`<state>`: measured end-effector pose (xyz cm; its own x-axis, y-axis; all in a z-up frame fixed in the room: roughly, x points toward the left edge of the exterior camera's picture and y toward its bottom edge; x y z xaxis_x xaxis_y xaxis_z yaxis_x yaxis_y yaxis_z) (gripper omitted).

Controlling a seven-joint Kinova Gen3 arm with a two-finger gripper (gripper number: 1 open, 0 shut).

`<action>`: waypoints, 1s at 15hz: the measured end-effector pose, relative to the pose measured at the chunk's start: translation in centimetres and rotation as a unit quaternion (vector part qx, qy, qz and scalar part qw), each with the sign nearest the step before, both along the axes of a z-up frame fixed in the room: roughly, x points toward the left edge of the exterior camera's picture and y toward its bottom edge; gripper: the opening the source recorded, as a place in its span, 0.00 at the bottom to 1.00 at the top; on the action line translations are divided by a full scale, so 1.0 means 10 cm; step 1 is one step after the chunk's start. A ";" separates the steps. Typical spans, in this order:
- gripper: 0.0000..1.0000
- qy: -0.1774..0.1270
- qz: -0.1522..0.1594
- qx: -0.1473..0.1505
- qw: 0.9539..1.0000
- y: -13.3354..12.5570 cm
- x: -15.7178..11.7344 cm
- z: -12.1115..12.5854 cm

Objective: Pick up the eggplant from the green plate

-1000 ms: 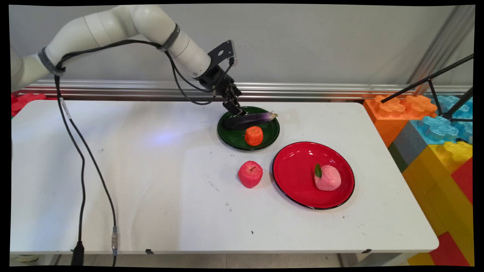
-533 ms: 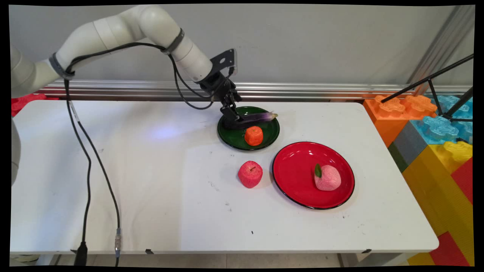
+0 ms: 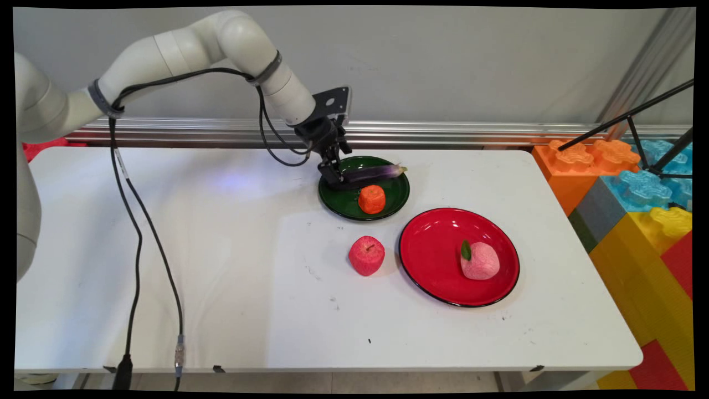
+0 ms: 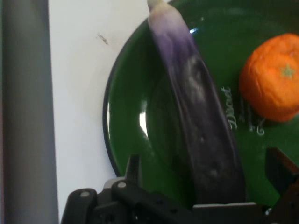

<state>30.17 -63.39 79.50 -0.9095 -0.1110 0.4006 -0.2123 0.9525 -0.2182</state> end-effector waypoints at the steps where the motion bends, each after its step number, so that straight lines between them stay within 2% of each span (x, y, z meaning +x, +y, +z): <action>1: 1.00 -0.006 -0.005 0.000 1.000 -0.01 0.00 -0.02; 7: 1.00 -0.027 -0.012 -0.002 1.000 -0.06 -0.02 -0.11; 15: 1.00 -0.013 0.024 0.001 1.000 -0.09 -0.07 -0.19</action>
